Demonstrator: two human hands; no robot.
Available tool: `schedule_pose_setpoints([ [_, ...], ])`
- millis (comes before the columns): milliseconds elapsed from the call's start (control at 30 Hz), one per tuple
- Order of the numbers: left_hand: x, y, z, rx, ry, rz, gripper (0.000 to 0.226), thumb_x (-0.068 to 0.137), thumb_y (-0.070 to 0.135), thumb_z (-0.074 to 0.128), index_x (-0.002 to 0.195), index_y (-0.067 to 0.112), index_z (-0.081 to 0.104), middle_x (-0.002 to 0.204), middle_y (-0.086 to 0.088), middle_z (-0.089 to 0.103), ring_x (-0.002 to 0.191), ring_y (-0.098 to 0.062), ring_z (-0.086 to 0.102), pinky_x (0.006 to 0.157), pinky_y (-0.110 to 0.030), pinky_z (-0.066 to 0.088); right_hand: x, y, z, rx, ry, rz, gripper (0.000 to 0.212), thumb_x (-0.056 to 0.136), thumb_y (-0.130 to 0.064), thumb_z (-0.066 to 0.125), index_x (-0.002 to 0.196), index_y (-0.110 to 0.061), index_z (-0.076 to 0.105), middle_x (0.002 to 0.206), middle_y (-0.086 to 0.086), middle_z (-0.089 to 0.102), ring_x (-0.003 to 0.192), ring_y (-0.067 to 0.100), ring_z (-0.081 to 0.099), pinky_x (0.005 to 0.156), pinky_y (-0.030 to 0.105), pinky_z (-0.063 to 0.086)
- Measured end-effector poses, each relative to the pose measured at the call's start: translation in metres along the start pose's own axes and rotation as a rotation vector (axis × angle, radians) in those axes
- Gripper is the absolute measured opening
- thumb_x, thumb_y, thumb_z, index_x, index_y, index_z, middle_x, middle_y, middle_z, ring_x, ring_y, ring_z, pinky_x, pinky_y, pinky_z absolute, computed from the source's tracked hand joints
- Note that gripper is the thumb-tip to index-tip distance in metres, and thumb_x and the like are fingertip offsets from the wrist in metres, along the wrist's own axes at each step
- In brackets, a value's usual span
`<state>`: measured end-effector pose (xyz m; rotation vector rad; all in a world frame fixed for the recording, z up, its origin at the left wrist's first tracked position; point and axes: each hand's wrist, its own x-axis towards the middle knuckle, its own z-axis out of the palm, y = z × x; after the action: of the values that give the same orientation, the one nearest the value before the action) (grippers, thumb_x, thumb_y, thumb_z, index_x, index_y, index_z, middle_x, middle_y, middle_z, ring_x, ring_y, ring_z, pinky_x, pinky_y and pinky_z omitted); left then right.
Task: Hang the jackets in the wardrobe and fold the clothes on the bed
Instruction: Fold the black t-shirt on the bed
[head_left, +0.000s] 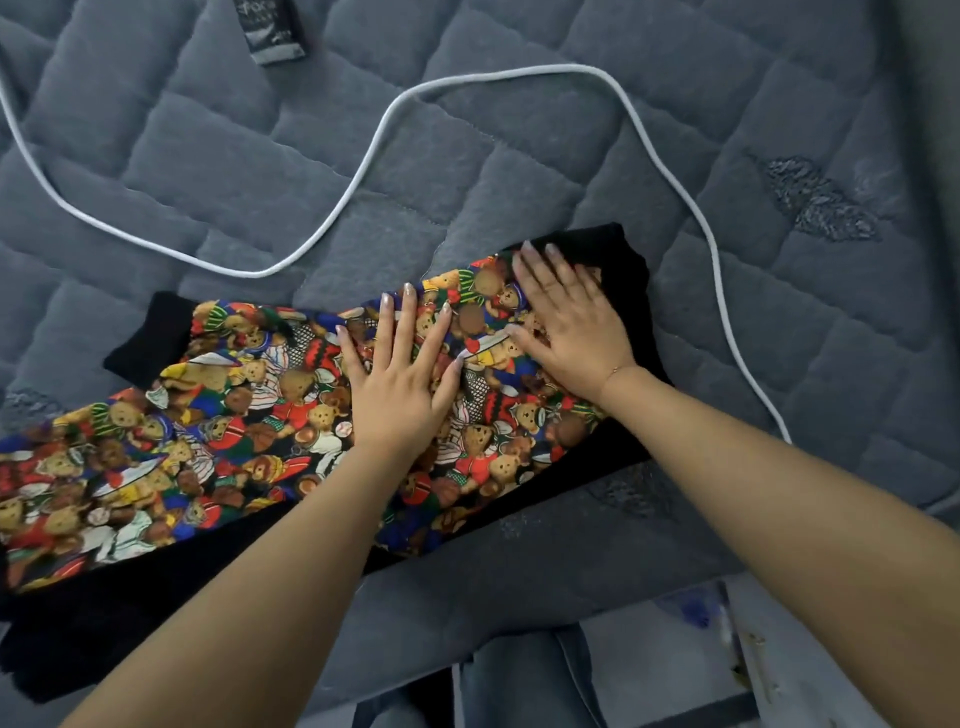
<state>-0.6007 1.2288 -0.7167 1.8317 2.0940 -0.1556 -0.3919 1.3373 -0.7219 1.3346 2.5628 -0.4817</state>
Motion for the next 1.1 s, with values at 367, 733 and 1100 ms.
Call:
schedule_pose_setpoints([
  [367,-0.010,-0.048,-0.063,0.065,-0.092,0.086,0.039,0.095,0.053,0.046,0.107,0.017,0.055,0.140,0.001,0.045,0.134,-0.018,0.038,0.117,-0.059,-0.001,-0.026,-0.013,-0.041,0.379,0.043,0.067,0.051,0.101,-0.039,0.036,0.140,-0.007,0.049,0.149,0.009,0.043,0.142,0.025,0.033,0.121,0.041,0.014],
  [733,-0.087,-0.138,-0.174,-0.018,0.076,0.149,0.042,0.086,0.066,0.036,0.088,0.025,0.034,0.054,0.005,0.040,0.058,-0.034,0.059,0.043,-0.026,0.019,0.002,-0.049,-0.097,0.229,-0.036,-0.163,0.030,0.080,-0.043,0.074,0.085,-0.014,0.070,0.072,0.005,0.064,0.080,0.030,0.060,0.078,0.035,0.041],
  [1100,-0.076,-0.244,-0.157,0.216,-0.686,-0.124,0.072,0.052,0.084,0.067,0.098,0.029,0.063,0.083,0.017,0.041,0.109,-0.019,0.040,0.105,-0.040,0.021,0.059,-0.091,-0.061,-0.154,-0.129,0.074,0.034,0.091,-0.045,0.059,0.107,-0.015,0.063,0.103,0.016,0.066,0.107,0.035,0.055,0.099,0.042,0.030],
])
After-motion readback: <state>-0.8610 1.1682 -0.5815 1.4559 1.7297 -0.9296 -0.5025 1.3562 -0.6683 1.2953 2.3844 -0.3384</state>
